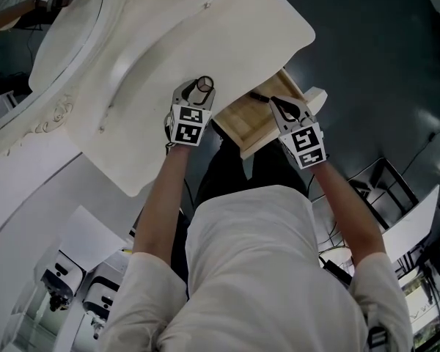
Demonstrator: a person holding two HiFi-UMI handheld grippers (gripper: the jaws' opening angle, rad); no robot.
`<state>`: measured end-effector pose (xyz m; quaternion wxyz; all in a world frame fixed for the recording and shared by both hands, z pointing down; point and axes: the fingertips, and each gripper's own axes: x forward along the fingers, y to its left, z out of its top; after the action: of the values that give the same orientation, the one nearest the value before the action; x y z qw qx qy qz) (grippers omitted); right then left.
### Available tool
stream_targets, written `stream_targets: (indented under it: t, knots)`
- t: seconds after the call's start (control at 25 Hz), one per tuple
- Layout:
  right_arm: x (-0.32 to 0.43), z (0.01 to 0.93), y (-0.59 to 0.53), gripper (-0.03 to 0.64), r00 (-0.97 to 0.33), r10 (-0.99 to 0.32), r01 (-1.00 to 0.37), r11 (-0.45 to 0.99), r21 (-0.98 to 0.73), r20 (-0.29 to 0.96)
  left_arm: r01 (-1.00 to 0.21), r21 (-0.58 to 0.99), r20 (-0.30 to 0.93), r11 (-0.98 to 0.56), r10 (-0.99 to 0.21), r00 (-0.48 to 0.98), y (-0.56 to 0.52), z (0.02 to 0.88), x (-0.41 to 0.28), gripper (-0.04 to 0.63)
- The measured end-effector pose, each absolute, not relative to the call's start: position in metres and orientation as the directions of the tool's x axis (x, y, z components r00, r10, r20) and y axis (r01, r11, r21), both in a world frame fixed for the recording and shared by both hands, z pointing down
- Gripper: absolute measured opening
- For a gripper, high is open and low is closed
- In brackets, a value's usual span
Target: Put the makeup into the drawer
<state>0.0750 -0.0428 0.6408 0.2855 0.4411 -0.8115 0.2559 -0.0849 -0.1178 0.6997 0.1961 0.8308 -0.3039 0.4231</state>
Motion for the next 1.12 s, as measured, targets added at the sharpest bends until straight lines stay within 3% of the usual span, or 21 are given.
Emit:
stream_targets:
  t: [1.12]
  knots:
    - [0.095,0.643,-0.011,0.026,-0.468,-0.538,-0.84,0.517,-0.164,0.701,-0.496,0.136,0.812,-0.858,-0.19,0.552,0.006,0.664,-0.014,0.221]
